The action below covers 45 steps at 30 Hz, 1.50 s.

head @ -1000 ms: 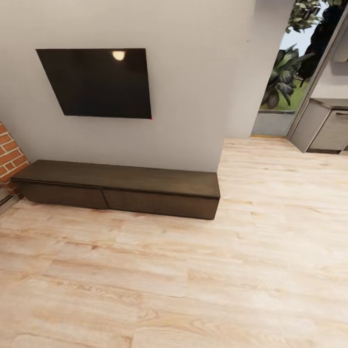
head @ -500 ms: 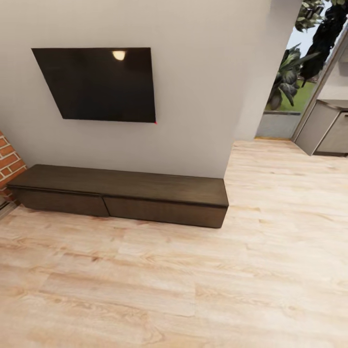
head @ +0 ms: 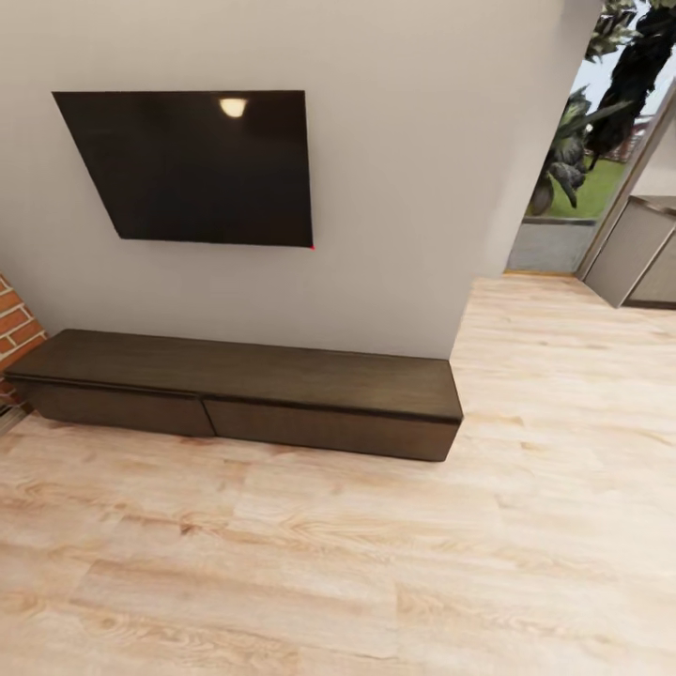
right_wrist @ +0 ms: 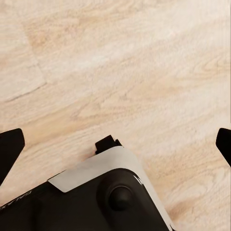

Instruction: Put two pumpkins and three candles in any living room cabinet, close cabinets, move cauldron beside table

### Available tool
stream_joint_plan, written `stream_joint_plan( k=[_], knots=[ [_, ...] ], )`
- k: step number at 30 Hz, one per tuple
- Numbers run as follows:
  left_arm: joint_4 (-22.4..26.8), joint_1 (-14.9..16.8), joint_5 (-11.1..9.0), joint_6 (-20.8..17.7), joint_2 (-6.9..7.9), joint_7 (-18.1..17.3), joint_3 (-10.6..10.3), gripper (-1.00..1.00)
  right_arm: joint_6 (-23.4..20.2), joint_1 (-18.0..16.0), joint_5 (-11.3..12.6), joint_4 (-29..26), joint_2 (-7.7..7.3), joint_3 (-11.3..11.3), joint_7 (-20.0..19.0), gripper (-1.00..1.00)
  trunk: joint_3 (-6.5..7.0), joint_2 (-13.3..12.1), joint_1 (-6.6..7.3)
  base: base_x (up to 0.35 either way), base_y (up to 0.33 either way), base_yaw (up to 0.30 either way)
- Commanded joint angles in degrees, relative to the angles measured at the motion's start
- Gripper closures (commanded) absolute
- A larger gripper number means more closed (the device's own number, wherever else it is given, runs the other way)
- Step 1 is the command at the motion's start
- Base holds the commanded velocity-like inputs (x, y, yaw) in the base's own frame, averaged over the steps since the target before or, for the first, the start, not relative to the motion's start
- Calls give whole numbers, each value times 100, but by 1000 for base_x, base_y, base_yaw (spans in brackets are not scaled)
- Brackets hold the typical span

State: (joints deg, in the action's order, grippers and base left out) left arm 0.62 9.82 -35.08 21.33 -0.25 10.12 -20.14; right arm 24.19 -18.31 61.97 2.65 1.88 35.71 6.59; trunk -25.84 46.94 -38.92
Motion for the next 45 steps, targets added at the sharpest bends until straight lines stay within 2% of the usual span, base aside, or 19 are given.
stream_joint_plan(
  k=[1, 25, 39, 45],
  knots=[
    [0, 2, -16, 8, -1, 34, -48, -100, 16, -6, 10, 17, 5, 41, 17, -100, -5, 4, -4, 300, 137, 0],
    [0, 2, -25, 71, -1, 34, -43, -100, 16, -6, 8, 17, 5, 41, 17, -100, -6, 4, -4, 302, 107, -1],
    [0, -15, -25, 73, -1, 34, -43, -100, 16, -6, 8, 17, 5, 41, 17, -100, -43, 4, -4, 290, 164, -228],
    [0, -15, -25, 73, -1, 34, -43, -100, 16, -6, 0, 17, 21, 42, 17, -100, -48, 4, -4, 285, 173, -71]
  ],
)
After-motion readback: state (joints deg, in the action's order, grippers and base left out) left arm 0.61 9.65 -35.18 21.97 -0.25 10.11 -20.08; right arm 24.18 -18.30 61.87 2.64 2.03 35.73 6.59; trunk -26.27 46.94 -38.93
